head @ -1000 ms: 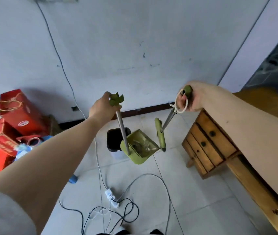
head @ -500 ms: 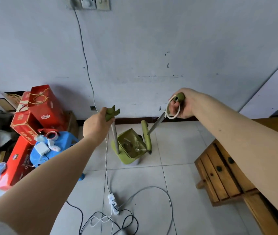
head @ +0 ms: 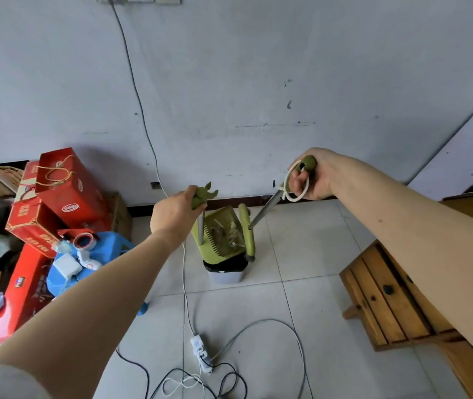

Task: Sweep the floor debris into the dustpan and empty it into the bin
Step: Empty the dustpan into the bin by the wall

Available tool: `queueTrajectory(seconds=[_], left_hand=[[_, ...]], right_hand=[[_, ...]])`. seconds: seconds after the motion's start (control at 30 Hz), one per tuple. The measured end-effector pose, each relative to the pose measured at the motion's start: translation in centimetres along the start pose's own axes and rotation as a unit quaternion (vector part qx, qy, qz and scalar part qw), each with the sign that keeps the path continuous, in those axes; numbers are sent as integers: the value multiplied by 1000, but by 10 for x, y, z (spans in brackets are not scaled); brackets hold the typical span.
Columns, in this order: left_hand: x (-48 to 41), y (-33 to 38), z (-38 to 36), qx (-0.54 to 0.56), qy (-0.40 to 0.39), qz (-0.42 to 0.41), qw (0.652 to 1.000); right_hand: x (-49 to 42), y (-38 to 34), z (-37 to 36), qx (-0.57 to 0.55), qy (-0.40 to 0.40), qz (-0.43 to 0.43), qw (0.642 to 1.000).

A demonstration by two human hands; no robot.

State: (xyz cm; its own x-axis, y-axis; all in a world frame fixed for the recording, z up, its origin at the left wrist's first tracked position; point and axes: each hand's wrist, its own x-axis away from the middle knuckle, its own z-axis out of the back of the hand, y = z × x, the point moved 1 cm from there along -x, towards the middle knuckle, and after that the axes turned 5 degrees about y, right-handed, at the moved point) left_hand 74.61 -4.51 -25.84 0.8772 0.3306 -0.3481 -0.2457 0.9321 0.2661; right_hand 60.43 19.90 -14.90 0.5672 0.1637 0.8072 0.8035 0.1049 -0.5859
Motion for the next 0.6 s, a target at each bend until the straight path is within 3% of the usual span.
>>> queueTrajectory(seconds=[0.6], left_hand=[[-38, 18, -20, -136, -43, -124, 982]], right_hand=[[-37, -47, -14, 75, -4, -21, 997]])
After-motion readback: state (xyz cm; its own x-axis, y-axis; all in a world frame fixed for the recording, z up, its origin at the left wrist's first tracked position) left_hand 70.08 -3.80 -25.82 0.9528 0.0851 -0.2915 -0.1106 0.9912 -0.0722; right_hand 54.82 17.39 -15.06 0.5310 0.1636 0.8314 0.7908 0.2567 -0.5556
